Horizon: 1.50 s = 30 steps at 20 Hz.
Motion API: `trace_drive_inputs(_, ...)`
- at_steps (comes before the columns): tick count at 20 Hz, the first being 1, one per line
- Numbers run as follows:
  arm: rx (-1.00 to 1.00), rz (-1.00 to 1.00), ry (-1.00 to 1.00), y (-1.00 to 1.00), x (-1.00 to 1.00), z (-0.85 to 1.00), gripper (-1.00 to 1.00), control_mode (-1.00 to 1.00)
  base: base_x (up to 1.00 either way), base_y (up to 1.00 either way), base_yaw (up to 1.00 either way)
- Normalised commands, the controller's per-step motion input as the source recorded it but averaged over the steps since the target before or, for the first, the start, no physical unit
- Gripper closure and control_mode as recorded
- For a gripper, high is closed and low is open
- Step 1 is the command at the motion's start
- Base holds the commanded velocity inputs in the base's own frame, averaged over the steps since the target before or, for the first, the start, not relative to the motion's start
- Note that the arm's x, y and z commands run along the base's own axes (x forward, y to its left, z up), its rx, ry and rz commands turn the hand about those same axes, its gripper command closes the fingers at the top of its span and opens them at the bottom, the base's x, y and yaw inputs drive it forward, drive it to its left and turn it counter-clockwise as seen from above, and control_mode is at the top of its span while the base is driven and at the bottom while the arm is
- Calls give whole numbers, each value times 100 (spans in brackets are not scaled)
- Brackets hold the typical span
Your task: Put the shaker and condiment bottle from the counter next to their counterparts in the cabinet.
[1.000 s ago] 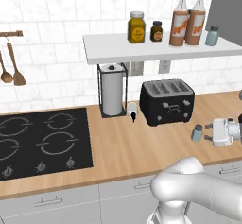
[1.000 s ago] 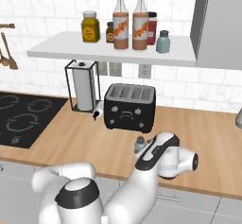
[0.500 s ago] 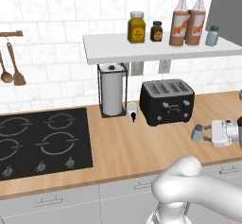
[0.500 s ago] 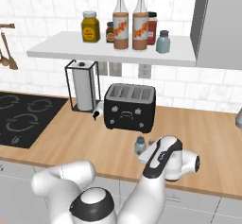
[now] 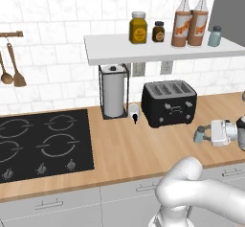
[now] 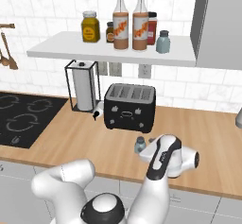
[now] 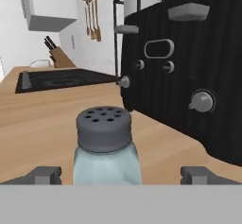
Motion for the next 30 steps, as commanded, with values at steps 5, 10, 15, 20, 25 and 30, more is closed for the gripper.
trace_drive_inputs(5,0,0,0,8,5,-25,-100,-100,0,0,0)
trace_drive_inputs(10,0,0,0,8,6,-20,-100,-100,0,0,0)
trace_drive_inputs(15,-2,0,7,14,14,-9,100,-100,0,0,0)
trace_drive_inputs(20,-1,-10,0,1,5,33,100,-100,0,0,0)
trace_drive_inputs(25,0,-35,0,-17,-27,100,100,-100,0,0,0)
trace_drive_inputs(30,3,-59,0,-9,-44,92,100,-100,0,0,0)
